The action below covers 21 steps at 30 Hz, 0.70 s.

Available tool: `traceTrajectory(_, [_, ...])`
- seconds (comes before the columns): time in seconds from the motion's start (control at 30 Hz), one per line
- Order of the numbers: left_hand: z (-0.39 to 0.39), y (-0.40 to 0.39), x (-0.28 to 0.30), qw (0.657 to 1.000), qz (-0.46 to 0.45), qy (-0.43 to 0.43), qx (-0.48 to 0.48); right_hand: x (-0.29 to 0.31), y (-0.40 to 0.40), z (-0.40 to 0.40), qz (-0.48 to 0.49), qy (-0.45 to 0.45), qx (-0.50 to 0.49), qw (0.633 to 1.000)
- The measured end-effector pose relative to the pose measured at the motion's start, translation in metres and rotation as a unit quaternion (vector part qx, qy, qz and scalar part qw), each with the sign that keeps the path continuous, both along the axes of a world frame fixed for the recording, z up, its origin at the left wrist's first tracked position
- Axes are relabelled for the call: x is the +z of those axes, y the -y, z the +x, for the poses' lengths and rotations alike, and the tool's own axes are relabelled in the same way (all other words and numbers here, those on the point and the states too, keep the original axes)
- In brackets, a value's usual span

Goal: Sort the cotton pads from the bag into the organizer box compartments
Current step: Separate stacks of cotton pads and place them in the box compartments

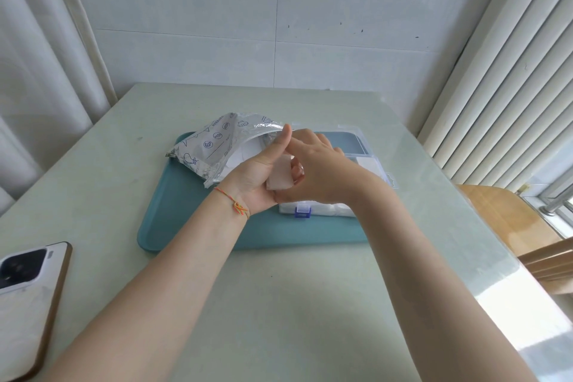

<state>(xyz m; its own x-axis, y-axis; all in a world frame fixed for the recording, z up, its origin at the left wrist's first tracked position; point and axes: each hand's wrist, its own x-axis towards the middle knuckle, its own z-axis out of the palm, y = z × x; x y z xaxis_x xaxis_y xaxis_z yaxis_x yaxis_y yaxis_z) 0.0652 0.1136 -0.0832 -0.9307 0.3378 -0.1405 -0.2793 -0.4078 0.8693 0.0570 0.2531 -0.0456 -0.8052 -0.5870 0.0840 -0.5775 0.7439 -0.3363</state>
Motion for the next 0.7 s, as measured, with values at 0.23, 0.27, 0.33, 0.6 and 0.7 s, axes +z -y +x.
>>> traceTrajectory(0.23, [0.002,-0.010,0.005,0.999,0.026,0.033,0.022,0.011,-0.016,-0.006,-0.155,0.054,-0.038,0.986])
traceTrajectory(0.27, [0.002,-0.011,0.008,0.999,0.022,0.035,0.032,0.015,-0.021,-0.007,-0.210,0.056,-0.064,0.974])
traceTrajectory(0.33, [0.003,-0.015,0.014,1.000,-0.006,0.014,0.022,0.019,-0.029,-0.011,-0.270,0.087,-0.104,0.953])
traceTrajectory(0.6, [-0.004,-0.057,0.022,0.986,-0.130,-0.062,-0.082,0.010,-0.071,-0.011,-0.273,0.177,-0.148,0.934])
traceTrajectory(0.7, [-0.003,-0.071,0.027,0.982,-0.156,-0.069,-0.086,0.009,-0.082,-0.010,-0.301,0.177,-0.157,0.924])
